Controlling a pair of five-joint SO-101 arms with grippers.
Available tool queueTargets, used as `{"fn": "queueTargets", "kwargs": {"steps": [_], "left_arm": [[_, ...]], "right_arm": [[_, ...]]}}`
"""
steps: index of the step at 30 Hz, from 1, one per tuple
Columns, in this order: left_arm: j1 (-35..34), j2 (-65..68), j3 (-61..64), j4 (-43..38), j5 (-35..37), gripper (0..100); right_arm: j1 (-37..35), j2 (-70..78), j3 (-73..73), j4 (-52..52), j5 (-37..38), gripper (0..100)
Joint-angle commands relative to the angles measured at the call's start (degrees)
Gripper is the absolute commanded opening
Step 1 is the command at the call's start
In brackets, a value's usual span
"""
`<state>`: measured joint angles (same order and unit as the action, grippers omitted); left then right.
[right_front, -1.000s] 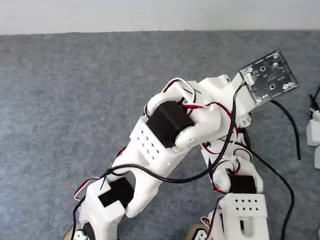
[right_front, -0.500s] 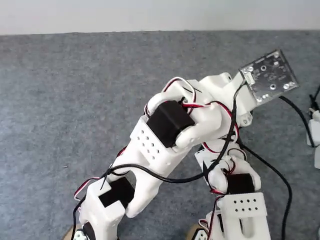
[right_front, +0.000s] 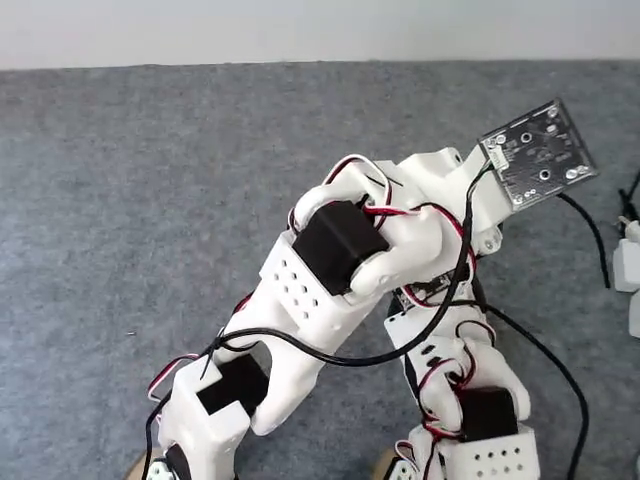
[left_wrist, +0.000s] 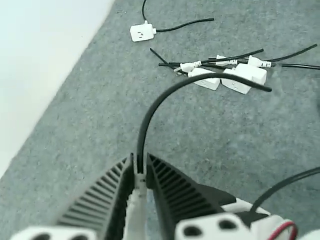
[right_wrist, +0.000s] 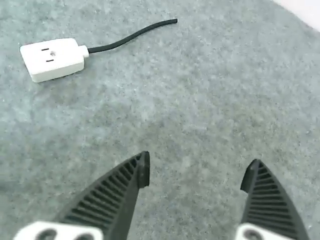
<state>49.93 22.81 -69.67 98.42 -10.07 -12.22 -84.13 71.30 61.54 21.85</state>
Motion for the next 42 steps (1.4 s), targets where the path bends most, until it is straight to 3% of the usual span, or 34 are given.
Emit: {"fn": "queueTargets", "kwargs": {"steps": [1,27,34,42], "left_arm": [[0.0,-1.32,-1.54,0.26,-0.18,1],[2.81,-1.41,-1.89,1.93,-0.44,1],[3.25,-1.49,-1.89,2.02,-0.18,1],[3.25,-1.49,-1.8,2.02,-0.09,1]], "right_arm": [[-0.4,-2.15,0.18,-0.04,-0.44,31.4],[1.98,-1.98,4.13,-9.89,-0.35,31.4],[7.87,-1.98,9.14,-16.66,-0.35,31.4],[8.4,-1.98,9.32,-16.75,-0.26,31.4]]}}
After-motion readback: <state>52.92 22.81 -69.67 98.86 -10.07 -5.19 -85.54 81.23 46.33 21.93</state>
